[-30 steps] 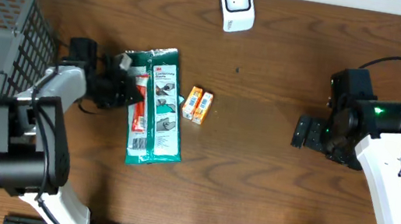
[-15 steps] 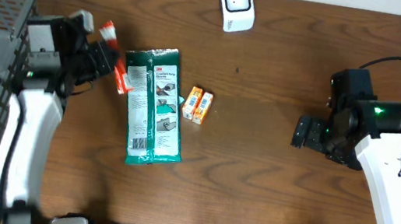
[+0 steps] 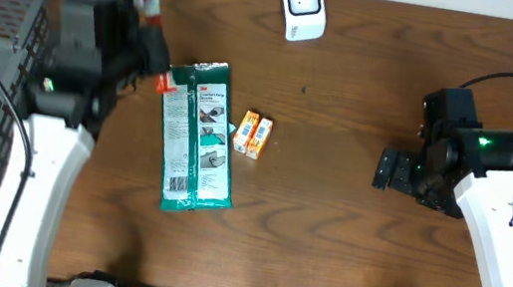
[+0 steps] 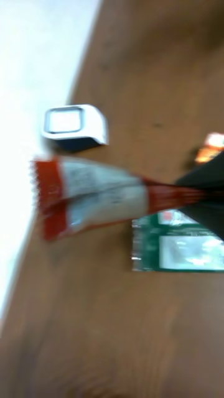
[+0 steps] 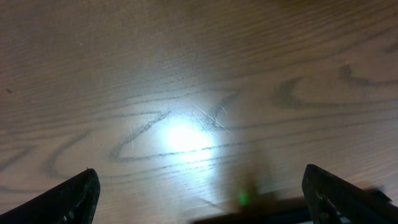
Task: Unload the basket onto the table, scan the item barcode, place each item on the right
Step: 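Lift the sachet off the package with the left gripper, then hold the sachet up to the white scanner with the left gripper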
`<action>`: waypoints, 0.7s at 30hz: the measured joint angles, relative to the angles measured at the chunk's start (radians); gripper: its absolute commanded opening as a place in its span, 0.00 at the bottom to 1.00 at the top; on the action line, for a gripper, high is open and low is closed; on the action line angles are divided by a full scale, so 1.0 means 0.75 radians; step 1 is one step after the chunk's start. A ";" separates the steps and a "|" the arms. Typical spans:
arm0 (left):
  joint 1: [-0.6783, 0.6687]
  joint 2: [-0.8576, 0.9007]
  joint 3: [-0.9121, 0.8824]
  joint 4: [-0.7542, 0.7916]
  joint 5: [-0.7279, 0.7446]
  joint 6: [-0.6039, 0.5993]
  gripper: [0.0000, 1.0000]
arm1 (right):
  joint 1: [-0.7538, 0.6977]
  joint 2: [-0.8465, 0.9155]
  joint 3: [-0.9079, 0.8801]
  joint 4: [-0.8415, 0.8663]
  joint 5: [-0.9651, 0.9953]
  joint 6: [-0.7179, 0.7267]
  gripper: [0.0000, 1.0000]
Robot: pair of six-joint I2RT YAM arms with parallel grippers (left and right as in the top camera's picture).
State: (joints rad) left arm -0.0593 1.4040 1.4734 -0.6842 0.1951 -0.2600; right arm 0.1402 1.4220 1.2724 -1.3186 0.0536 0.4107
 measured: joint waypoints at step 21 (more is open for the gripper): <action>-0.411 0.965 1.516 -0.541 -0.728 0.513 0.07 | 0.000 0.000 -0.001 -0.001 0.000 0.001 0.99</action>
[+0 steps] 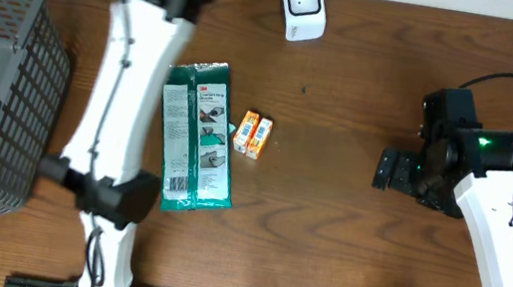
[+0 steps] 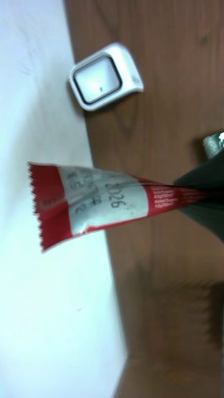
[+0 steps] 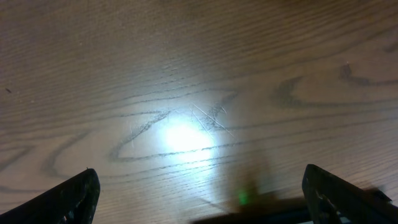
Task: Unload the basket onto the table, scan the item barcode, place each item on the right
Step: 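Hold the sachet up to the white scanner with the left gripper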
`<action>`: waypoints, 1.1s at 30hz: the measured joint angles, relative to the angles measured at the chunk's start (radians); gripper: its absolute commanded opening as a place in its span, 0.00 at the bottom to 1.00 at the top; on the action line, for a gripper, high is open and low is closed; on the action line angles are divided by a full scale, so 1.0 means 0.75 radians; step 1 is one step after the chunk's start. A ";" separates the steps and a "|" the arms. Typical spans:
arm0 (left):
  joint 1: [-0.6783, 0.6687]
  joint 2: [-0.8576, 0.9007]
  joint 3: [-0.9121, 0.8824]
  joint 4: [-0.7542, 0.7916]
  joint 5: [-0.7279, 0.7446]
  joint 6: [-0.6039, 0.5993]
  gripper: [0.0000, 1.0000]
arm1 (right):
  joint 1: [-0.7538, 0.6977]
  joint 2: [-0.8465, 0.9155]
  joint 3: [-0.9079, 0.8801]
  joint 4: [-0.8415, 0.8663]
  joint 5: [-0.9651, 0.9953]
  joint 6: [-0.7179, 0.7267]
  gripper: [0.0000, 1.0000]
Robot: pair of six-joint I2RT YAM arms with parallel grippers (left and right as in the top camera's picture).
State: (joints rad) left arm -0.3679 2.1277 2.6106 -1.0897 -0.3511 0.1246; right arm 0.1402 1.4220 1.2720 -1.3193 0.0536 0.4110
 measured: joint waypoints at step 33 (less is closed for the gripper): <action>-0.170 0.787 -0.001 1.167 0.154 0.998 0.07 | 0.000 0.000 0.000 0.000 0.000 0.000 0.99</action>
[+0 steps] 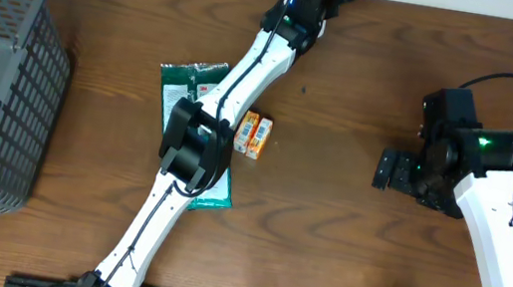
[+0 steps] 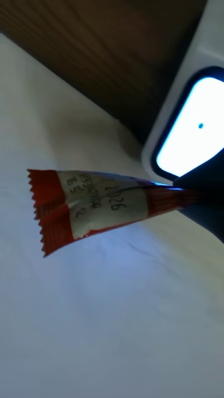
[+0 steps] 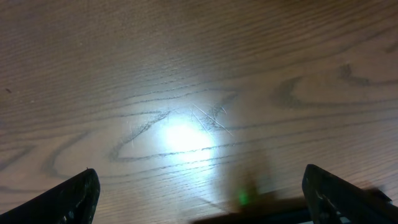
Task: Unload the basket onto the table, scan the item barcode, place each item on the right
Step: 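Hold the sachet up to the white scanner with the left gripper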
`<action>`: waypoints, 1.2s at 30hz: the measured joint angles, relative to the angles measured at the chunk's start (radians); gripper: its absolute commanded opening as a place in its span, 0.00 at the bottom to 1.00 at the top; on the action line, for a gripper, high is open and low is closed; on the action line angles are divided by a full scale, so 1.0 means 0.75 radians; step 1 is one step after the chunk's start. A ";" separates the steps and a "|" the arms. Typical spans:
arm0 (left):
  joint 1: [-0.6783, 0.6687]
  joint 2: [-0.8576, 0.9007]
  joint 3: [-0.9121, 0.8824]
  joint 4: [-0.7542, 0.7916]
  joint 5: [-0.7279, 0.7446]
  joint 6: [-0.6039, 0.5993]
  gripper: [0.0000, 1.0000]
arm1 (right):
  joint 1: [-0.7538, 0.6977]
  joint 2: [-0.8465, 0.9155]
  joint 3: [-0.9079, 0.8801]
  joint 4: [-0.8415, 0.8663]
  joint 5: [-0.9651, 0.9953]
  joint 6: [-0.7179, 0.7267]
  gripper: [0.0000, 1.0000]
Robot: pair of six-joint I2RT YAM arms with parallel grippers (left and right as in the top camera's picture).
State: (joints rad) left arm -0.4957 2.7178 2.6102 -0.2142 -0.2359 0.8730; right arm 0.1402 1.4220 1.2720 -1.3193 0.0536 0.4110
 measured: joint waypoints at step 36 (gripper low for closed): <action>0.010 0.098 -0.016 -0.089 0.298 0.059 0.07 | 0.000 0.000 0.000 0.001 0.000 0.000 0.99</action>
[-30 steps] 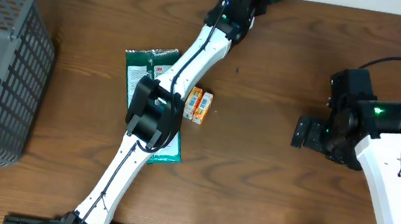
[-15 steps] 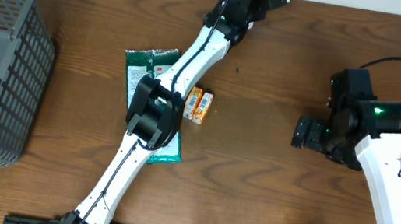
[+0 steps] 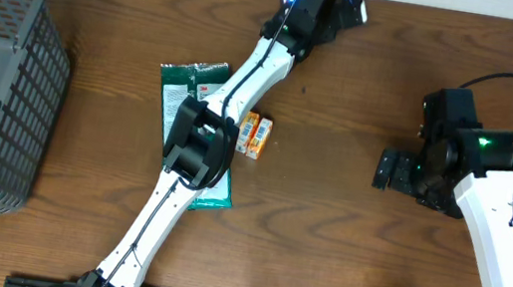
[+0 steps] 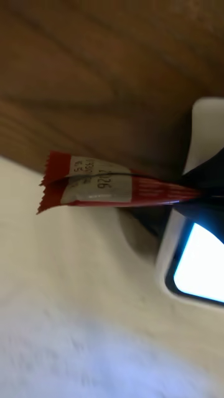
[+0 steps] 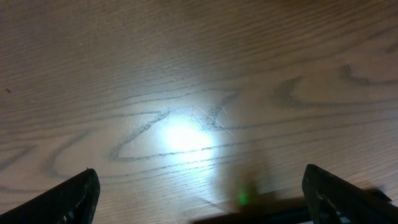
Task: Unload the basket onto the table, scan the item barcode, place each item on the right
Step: 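Hold the sachet up to the white scanner with the left gripper, then carry the sachet right and release it near the right arm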
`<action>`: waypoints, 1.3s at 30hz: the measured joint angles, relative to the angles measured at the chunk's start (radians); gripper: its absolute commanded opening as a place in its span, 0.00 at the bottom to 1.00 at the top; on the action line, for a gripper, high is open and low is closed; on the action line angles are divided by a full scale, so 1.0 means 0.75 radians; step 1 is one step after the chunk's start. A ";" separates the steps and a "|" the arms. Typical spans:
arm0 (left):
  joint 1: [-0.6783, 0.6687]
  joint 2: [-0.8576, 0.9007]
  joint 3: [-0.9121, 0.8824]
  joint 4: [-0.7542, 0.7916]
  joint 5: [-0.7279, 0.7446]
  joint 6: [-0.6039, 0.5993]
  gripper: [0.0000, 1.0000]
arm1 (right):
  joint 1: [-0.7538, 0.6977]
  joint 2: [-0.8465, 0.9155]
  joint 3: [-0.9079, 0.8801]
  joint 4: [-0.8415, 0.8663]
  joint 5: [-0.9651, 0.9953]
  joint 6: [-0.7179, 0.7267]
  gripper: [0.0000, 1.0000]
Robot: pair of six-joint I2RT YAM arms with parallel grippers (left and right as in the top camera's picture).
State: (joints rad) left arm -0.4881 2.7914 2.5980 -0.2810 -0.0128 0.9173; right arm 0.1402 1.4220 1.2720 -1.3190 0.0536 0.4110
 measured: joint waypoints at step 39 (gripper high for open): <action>0.067 -0.271 -0.030 -0.069 0.212 -0.447 0.07 | 0.000 0.000 0.000 0.001 0.000 0.000 0.99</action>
State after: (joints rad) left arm -0.4381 2.5885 2.5755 -0.3328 0.1459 0.5819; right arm 0.1402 1.4220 1.2720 -1.3186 0.0536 0.4110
